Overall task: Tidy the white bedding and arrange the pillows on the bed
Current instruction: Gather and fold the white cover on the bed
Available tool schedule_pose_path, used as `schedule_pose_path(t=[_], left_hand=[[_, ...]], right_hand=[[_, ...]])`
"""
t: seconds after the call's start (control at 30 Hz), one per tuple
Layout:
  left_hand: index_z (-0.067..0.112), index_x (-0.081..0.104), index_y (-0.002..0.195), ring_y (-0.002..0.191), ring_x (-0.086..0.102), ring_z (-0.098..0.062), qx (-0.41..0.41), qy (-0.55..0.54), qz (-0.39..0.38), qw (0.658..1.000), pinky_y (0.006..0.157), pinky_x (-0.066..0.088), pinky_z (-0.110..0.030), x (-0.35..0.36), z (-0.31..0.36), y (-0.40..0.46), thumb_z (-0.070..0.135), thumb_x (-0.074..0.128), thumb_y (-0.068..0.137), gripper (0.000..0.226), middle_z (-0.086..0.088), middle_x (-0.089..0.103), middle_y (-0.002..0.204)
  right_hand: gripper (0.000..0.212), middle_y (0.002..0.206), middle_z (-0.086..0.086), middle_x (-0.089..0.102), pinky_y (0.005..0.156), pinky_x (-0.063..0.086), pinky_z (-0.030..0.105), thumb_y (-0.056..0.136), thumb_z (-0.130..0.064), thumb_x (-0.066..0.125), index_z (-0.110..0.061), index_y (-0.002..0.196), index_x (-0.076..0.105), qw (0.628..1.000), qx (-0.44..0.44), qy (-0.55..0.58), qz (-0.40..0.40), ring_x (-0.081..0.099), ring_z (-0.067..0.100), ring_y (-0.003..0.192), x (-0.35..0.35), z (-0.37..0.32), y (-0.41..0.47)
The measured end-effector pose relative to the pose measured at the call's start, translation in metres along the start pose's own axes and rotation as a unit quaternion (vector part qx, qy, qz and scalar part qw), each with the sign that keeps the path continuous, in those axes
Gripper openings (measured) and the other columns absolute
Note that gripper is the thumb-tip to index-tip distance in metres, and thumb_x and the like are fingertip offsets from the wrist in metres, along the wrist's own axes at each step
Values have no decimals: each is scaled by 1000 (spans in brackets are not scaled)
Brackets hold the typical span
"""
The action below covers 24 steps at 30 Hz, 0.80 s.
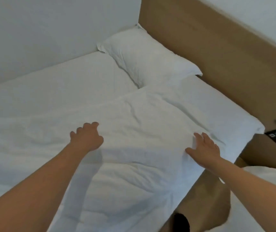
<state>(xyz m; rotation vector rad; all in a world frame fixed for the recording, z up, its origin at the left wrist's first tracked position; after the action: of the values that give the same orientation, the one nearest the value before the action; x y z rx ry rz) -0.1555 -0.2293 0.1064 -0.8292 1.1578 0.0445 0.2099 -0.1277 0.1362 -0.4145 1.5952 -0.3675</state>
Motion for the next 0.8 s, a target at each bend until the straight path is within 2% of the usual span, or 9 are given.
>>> schedule_pose_path(t=[0.07,0.2,0.3,0.37,0.43,0.53,0.67,0.73,0.8], left_hand=[[26,29,149,132,39,-33,117,7,55,992,110,32,-45,-12,99,11,29,50,91,62,-7,33,151],[26,19,152,143,22,-30,282,93,139,945,116,21,-46,-26,275,45,21,52,86,74,-3,18,159],[36,-3,153,148,-11,-30,304,275,88,908,118,-3,-54,-13,352,78,34,61,83,95,2,-11,162],[41,14,151,148,-15,-30,316,436,31,842,114,-15,-58,5,370,86,45,60,82,83,2,-6,163],[37,44,140,149,5,-29,321,538,-42,779,112,-19,-59,20,365,81,45,48,89,52,-1,27,157],[25,62,118,126,46,-26,299,553,-83,773,118,6,-47,25,343,65,57,43,89,48,-3,64,120],[21,50,122,111,53,-25,255,579,-77,770,98,29,-38,13,329,67,64,54,74,65,-3,62,112],[22,49,130,125,41,-28,257,652,-44,712,105,24,-43,2,336,87,55,59,79,61,-6,49,131],[25,50,137,143,17,-35,286,739,-18,610,116,3,-56,-6,351,108,46,56,89,52,-7,27,153]], right_hand=[[86,159,6,19,117,16,51,85,-54,56,-20,152,14,998,38,38,21,20,28,145,-18,59,38],[103,159,5,9,118,10,50,76,-70,61,-24,152,8,993,62,77,63,12,28,146,-39,120,100],[108,161,2,8,118,6,49,71,-75,62,-25,153,12,989,-8,127,-75,11,24,148,-33,123,129],[88,154,5,31,113,23,42,79,-68,60,-20,147,32,969,-94,102,-204,32,24,140,-16,119,129],[66,139,3,51,94,39,31,83,-55,64,-21,137,45,937,-142,143,-286,49,23,122,-4,115,118],[69,141,1,48,96,38,31,86,-52,62,-22,143,38,906,-174,150,-356,47,22,125,0,114,114],[81,145,4,44,97,37,34,84,-63,58,-17,146,31,914,-153,43,-374,45,24,129,-8,112,137],[77,145,5,46,100,38,35,86,-62,57,-16,145,37,911,-167,-16,-377,47,25,129,-13,101,151],[78,142,6,50,101,41,36,84,-63,58,-16,144,41,899,-165,-33,-404,50,26,125,-17,90,167]])
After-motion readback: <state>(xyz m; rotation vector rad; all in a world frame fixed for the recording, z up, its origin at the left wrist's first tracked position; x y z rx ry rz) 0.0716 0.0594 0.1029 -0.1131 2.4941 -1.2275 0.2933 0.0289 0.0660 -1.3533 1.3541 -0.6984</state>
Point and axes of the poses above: each hand's wrist, its own y-axis towards the middle knuckle, its own x-axis out of the palm, z = x × y, the point moved 1 cm from there along y, towards the middle knuckle
